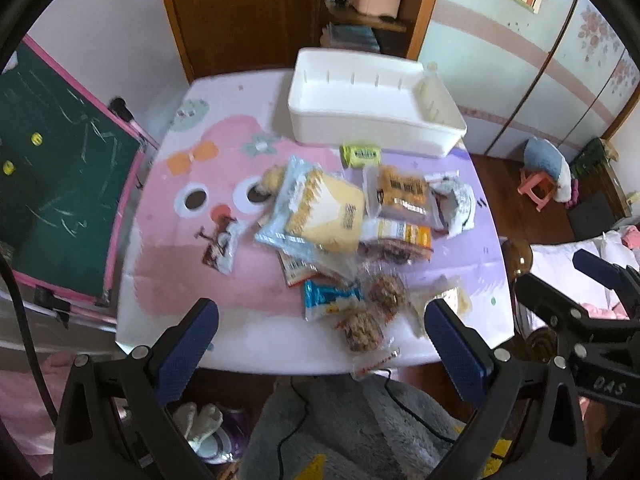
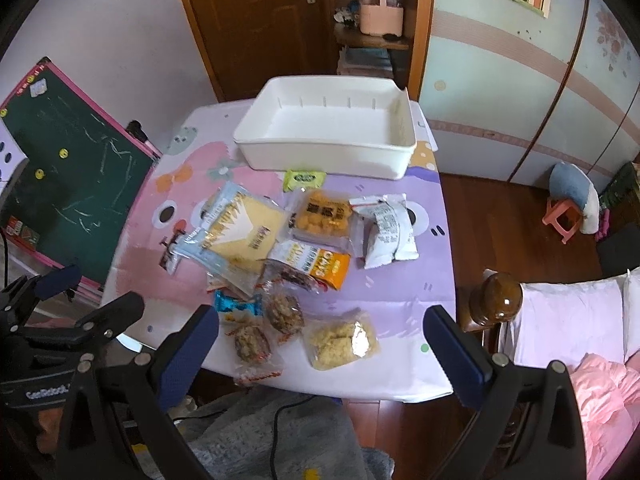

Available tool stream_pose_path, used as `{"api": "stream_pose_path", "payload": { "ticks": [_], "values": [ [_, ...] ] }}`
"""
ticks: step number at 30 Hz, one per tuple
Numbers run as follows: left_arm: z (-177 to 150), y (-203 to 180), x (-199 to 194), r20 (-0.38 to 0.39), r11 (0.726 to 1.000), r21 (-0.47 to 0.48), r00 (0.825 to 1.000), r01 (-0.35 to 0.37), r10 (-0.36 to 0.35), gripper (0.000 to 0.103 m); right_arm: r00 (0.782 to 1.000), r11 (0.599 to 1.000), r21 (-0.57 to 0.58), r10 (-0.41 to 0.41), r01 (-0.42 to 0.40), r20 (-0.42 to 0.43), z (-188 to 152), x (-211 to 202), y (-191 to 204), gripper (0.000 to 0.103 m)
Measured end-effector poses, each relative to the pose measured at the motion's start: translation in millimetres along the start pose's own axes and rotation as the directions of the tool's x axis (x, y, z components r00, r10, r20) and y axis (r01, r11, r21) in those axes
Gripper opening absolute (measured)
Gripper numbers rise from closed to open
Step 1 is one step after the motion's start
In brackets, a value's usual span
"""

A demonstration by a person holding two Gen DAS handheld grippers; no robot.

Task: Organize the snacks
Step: 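Grasp the nut-cluster bag with the left tool while the right tool grasps the cracker-crumb bag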

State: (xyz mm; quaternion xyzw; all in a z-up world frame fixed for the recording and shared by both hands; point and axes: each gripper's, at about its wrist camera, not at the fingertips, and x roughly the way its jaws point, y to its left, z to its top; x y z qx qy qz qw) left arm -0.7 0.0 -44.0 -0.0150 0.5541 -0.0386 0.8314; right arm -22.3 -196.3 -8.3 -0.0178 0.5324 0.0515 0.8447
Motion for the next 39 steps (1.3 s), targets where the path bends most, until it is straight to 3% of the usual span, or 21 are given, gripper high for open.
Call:
{"api": "stream_pose_path", "payload": {
  "ticks": [7, 10, 17, 27, 30, 34, 39],
  "values": [
    [-10.1, 4.0, 58.0, -0.162, 0.997, -0.029, 0.984, 0.073, -0.076, 0.102, 0.996, 0.998, -0.01, -0.055, 0.055, -0.074, -8.4, 40.6, -14.8, 0.098],
    [-17.2, 1.0, 84.5, -0.217, 0.997, -0.033, 0.973, 0.067, -0.073, 0.102, 0.99, 0.998, -0.026, -0.064, 0.061, -0.125, -15.5, 61.7, -19.7, 0.096],
    [-36.8, -5.9, 137.9, -0.345, 0.994, -0.061, 0.933, 0.09, -0.106, 0.098, 0.978, 0.997, -0.068, -0.038, 0.025, -0.207, -34.5, 104.5, -21.8, 0.093],
    [-56.9, -11.3, 184.6, -0.399, 0.984, -0.162, 0.907, 0.079, -0.138, 0.096, 0.962, 0.995, -0.089, 0.026, -0.052, -0.271, -49.1, 144.6, -26.9, 0.092],
    [-63.5, -10.9, 198.6, -0.407, 0.979, -0.199, 0.904, 0.051, -0.129, 0.088, 0.964, 0.993, -0.1, 0.04, -0.069, -0.262, -50.0, 150.6, -27.4, 0.092],
    [-66.5, -9.3, 211.5, -0.402, 0.967, -0.252, 0.906, 0.03, -0.133, 0.085, 0.963, 0.991, -0.113, 0.045, -0.078, -0.266, -52.6, 159.2, -27.6, 0.093],
    [-70.7, -20.4, 223.8, -0.411, 0.967, -0.254, 0.905, 0.003, -0.111, 0.078, 0.959, 0.988, -0.138, 0.029, -0.071, -0.281, -56.6, 169.1, -25.1, 0.093]
  ]
}}
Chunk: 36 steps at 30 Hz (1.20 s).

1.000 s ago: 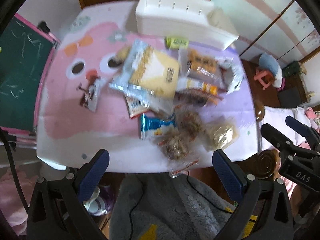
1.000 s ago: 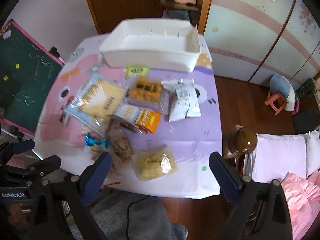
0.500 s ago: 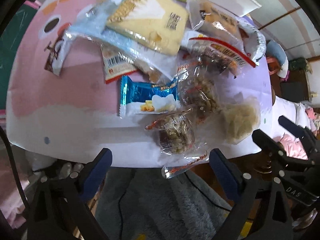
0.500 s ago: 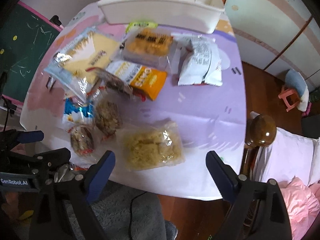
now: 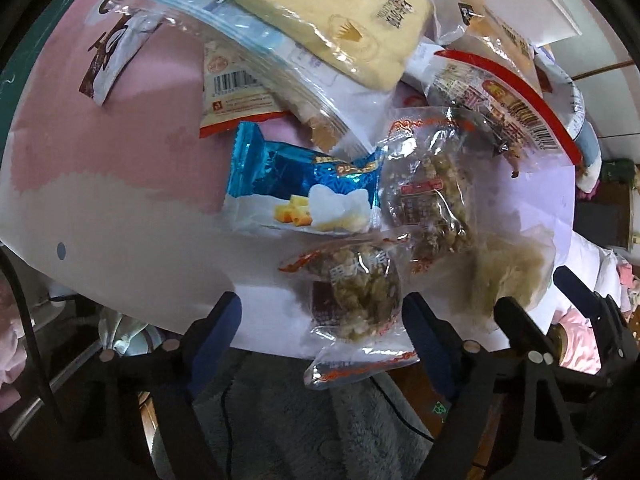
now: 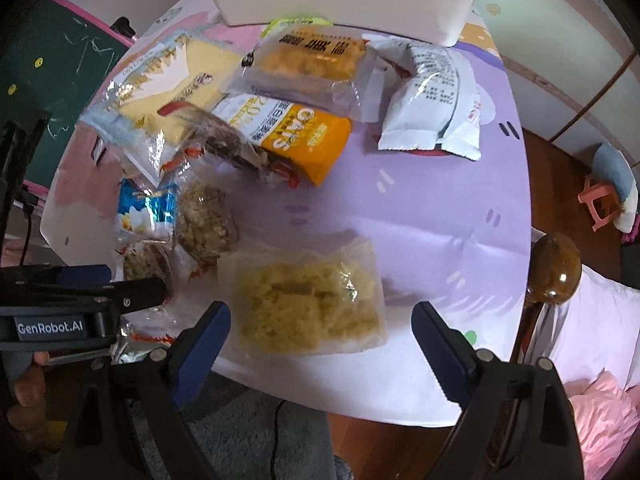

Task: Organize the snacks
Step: 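Grasp the nut-cluster bag with the left tool while the right tool grasps the cracker-crumb bag, then carry both bags into the white tray and open both tools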

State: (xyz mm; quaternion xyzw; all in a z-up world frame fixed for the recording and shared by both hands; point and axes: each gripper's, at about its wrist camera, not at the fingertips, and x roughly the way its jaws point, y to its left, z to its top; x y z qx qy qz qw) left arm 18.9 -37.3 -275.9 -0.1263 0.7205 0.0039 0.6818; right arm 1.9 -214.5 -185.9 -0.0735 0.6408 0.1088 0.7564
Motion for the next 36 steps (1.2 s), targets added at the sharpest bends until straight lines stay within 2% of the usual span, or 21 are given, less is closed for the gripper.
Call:
{"api": "stream_pose_path", "payload": {
  "ticks": [4, 8, 10, 12, 14, 19, 24, 27, 30, 32, 36],
  "values": [
    [1.0, -11.0, 11.3, -0.027, 1.0, -0.008, 1.0, -0.012, 0.011, 0.072, 1.0, 1.0, 0.005, 0.003, -0.003, -0.024, 3.1, 10.8, 3.9, 0.093],
    [2.2, -16.3, 19.2, -0.022, 0.999, -0.004, 0.999, -0.039, 0.039, 0.068, 0.999, 1.0, -0.005, 0.005, -0.005, -0.032, 4.7, 17.0, 7.8, 0.093],
    [3.5, -28.5, 19.7, -0.016, 0.999, 0.0, 0.999, -0.043, 0.043, 0.061, 0.999, 1.0, -0.006, 0.012, -0.013, -0.041, 6.7, 20.6, 8.5, 0.093],
    [6.0, -26.3, 15.2, -0.008, 0.999, 0.014, 1.0, -0.03, 0.03, 0.043, 0.998, 1.0, -0.002, 0.016, -0.016, -0.063, 7.6, 26.5, 8.7, 0.092],
    [7.6, -31.5, 11.9, -0.003, 0.999, 0.032, 0.999, -0.038, 0.038, 0.042, 0.996, 1.0, 0.0, 0.016, -0.016, -0.087, 5.6, 31.6, 8.0, 0.085],
    [3.3, -34.8, 4.0, 0.01, 0.998, 0.049, 0.999, -0.034, 0.034, 0.041, 0.997, 1.0, -0.016, 0.003, -0.004, -0.078, 3.0, 29.8, 8.5, 0.071],
    [-1.7, -28.4, -29.5, 0.063, 0.994, 0.096, 0.997, -0.048, 0.042, 0.041, 0.997, 1.0, -0.001, 0.007, -0.008, -0.078, 3.3, 20.0, -1.0, 0.066],
    [-4.0, -15.2, -64.1, 0.108, 0.994, 0.098, 0.993, -0.05, 0.039, 0.041, 0.998, 1.0, 0.012, 0.025, -0.025, -0.058, 14.4, 0.0, -2.4, 0.066],
    [1.6, -13.6, -97.4, 0.184, 0.994, 0.095, 0.982, -0.062, 0.044, 0.041, 0.999, 0.999, 0.019, 0.034, -0.034, -0.012, 23.7, -25.6, -5.1, 0.066],
    [5.2, -14.4, -123.5, 0.253, 0.992, 0.103, 0.966, -0.075, 0.046, 0.041, 0.999, 0.999, 0.022, 0.037, -0.037, 0.033, 31.7, -45.9, -6.2, 0.066],
    [14.9, -10.6, -183.1, 0.408, 0.986, 0.127, 0.912, -0.106, 0.045, 0.041, 0.989, 0.999, 0.029, 0.041, -0.046, 0.144, 51.8, -88.6, -0.9, 0.066]
  ]
}}
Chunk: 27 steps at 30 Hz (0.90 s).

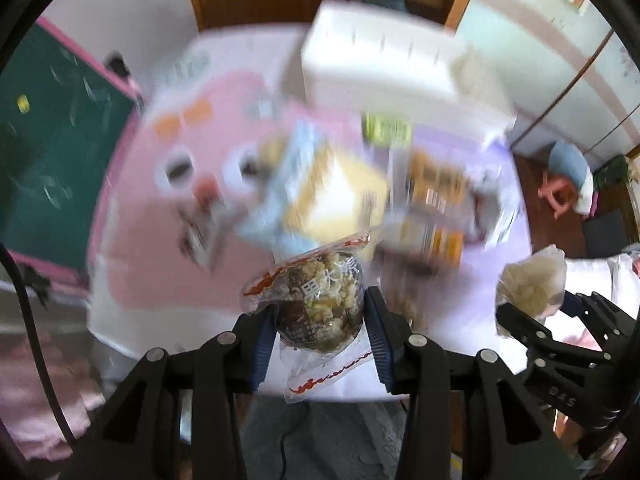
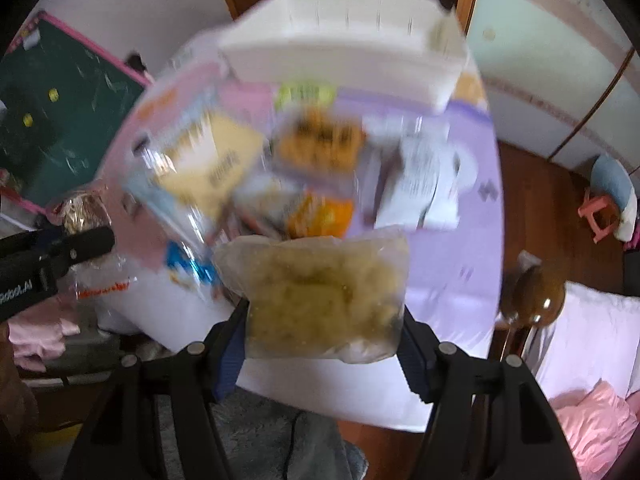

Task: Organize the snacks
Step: 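Carry both bags into the white tray and open both tools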

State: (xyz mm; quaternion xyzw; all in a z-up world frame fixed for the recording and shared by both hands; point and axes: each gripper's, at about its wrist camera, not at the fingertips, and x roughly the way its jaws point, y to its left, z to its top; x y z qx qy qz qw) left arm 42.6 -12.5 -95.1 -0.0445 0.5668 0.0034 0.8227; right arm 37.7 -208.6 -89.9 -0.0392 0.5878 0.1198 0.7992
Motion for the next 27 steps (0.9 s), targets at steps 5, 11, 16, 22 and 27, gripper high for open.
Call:
{"api": "stream_pose_path", "payload": {
  "ticks": [5, 11, 16, 22, 27],
  "values": [
    [44.0, 23.7, -45.9, 0.142, 1.0, 0.016, 0.99, 0.026, -0.028, 0.041, 0.992, 1.0, 0.018, 0.01, -0.012, 0.124, 34.3, -42.6, 4.1, 0.066],
    [119.0, 27.2, -76.0, 0.251, 0.996, 0.077, 0.965, 0.052, -0.069, 0.041, 0.967, 0.998, 0.062, -0.02, 0.005, 0.255, 92.7, -89.1, -6.1, 0.066],
    [179.0, 15.9, -80.8, 0.286, 0.987, 0.149, 0.952, 0.066, -0.106, 0.041, 0.953, 0.994, 0.11, -0.057, 0.025, 0.297, 147.7, -106.7, -13.3, 0.066],
    [237.3, -8.6, -48.5, 0.269, 0.972, 0.227, 0.955, 0.065, -0.127, 0.041, 0.945, 0.982, 0.169, -0.129, 0.08, 0.301, 203.6, -89.4, -20.5, 0.067],
    [272.8, -25.5, -4.2, 0.23, 0.962, 0.261, 0.964, 0.072, -0.135, 0.041, 0.957, 0.969, 0.222, -0.161, 0.107, 0.242, 236.0, -53.1, -37.2, 0.067]
  ]
}}
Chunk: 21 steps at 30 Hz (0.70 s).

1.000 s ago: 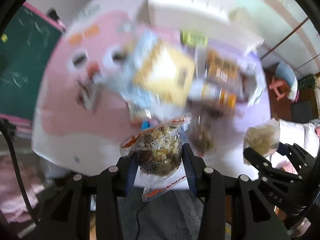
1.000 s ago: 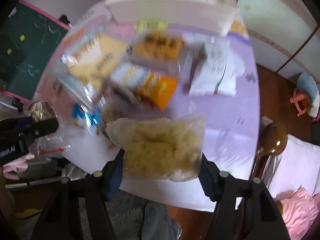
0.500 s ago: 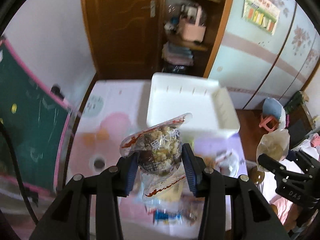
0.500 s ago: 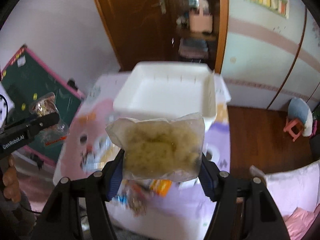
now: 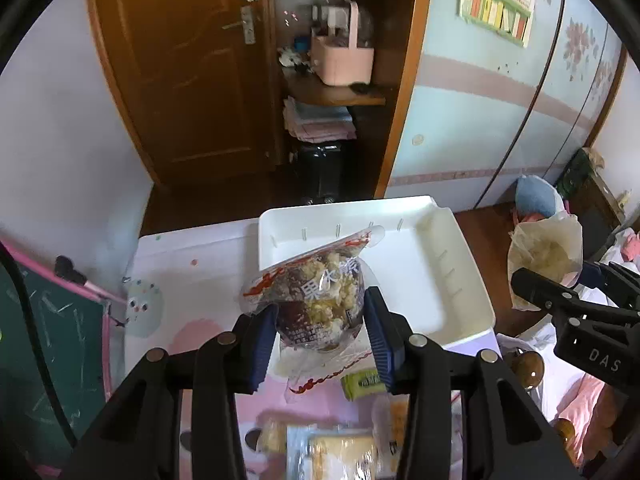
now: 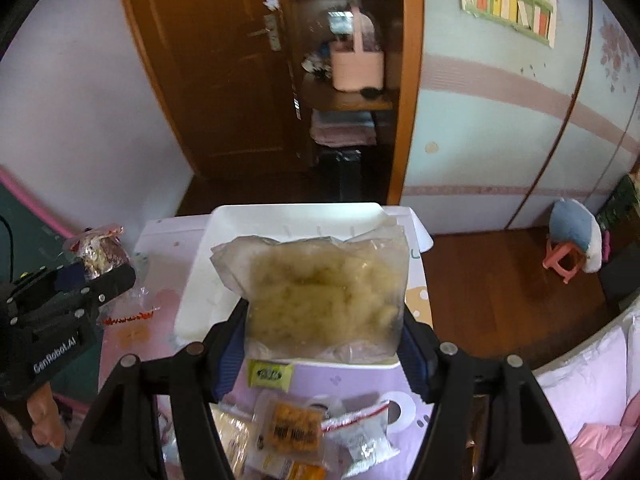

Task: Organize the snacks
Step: 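Carry both bags into the white tray and open both tools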

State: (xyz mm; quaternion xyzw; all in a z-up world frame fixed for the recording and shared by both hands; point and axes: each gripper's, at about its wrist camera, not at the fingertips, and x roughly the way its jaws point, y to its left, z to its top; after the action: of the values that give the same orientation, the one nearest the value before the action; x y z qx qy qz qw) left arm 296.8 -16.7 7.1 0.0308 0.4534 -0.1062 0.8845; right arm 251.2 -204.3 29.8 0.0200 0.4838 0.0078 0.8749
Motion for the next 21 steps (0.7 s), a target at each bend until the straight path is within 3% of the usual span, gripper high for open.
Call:
{"api": "stream_pose_path", "payload": {
  "ticks": [11, 18, 19, 21],
  "values": [
    [22.0, -3.7, 97.5, -0.097, 1.0, 0.018, 0.995, 0.02, -0.018, 0.041, 0.99, 0.998, 0.006, -0.063, 0.064, -0.129, 12.8, 85.3, 5.6, 0.067],
    [17.9, -10.0, 126.3, -0.13, 0.999, 0.052, 0.992, 0.01, -0.003, 0.044, 0.981, 0.996, -0.02, -0.088, 0.086, -0.174, 10.3, 118.2, 12.5, 0.068],
    [17.6, -10.9, 127.2, -0.126, 0.998, 0.057, 0.992, 0.003, 0.005, 0.046, 0.98, 0.996, -0.023, -0.086, 0.083, -0.179, 9.7, 121.4, 13.1, 0.068],
    [17.2, -12.6, 128.1, -0.121, 0.997, 0.07, 0.992, -0.013, 0.022, 0.075, 0.98, 0.997, -0.023, -0.072, 0.069, -0.187, 7.2, 125.7, 13.7, 0.068]
  ]
}}
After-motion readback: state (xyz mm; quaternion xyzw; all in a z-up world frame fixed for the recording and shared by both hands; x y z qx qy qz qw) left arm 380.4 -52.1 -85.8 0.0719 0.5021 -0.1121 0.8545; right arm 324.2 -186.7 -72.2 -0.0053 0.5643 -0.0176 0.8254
